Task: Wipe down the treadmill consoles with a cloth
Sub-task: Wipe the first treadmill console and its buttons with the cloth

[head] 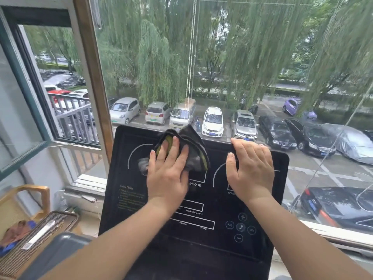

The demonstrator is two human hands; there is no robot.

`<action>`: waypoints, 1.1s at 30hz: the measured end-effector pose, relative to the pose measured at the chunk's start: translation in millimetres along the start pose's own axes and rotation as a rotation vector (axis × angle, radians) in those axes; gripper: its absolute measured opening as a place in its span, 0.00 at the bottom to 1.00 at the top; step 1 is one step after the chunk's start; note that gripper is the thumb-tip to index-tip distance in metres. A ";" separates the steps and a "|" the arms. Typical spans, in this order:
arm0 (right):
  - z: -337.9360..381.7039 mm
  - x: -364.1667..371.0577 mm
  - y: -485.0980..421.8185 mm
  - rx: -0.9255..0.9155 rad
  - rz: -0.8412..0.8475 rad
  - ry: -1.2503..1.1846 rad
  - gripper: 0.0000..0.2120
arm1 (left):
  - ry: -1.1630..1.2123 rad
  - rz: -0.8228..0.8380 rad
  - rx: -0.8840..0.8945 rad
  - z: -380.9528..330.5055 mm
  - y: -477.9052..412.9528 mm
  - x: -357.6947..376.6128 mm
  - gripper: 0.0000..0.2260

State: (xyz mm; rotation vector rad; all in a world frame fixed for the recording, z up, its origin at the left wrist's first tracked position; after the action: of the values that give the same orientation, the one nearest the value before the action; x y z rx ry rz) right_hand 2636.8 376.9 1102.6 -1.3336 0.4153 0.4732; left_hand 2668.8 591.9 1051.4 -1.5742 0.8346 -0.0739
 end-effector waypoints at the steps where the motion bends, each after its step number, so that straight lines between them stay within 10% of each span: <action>1: -0.4 0.4 -0.3 -0.003 0.004 0.003 0.23 | -0.001 0.020 0.068 -11.6 10.4 3.0 0.27; 6: -0.5 0.4 -1.0 -0.008 0.016 0.006 0.24 | 0.003 0.115 0.595 -24.0 10.7 1.9 0.24; 12: 0.9 -1.1 -1.9 0.016 0.016 -0.021 0.25 | 0.003 0.027 0.138 -29.1 -11.9 7.6 0.26; 19: -2.1 -9.7 -6.7 -0.085 0.180 -0.002 0.32 | 0.022 0.192 0.846 -46.7 21.5 7.3 0.22; 26: -53.4 -41.4 -8.1 0.055 0.128 0.043 0.28 | 0.012 0.047 0.289 -43.6 1.2 9.5 0.25; 33: -70.0 -44.1 -0.9 0.234 0.104 -0.241 0.18 | 0.030 0.144 0.769 -56.2 -7.2 14.2 0.22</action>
State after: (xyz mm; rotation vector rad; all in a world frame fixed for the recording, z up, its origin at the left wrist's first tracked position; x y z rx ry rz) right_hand 2599.2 304.1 1114.1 -1.0184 0.3292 0.6439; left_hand 2654.3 536.7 1063.7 -0.7904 0.8089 -0.2799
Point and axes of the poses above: each hand's wrist, its own y-axis away from the middle knuckle, its own x-axis out of the palm, z = x × y, the point moved 6 cm from there along -y, towards the middle knuckle, and after that the axes turned 11 degrees about -z, right-handed, at the moved point
